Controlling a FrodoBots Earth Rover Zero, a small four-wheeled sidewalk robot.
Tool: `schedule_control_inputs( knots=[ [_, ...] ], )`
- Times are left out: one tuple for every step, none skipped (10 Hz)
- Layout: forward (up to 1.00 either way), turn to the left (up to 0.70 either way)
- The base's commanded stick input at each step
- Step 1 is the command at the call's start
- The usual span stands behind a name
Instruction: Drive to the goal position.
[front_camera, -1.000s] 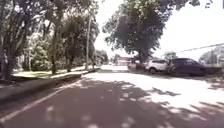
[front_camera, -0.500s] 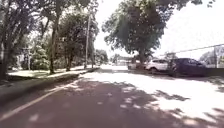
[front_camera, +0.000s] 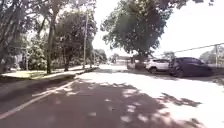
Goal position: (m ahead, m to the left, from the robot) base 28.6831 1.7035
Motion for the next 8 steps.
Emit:
schedule_control_inputs(
  knots=[
    [0.7, 0.0],
    [0.7, 0.0],
    [0.7, 0.0],
    [0.7, 0.1],
    [0.7, 0.35],
    [0.7, 0.35],
    [0.7, 0.21],
    [0.7, 0.06]
  ],
)
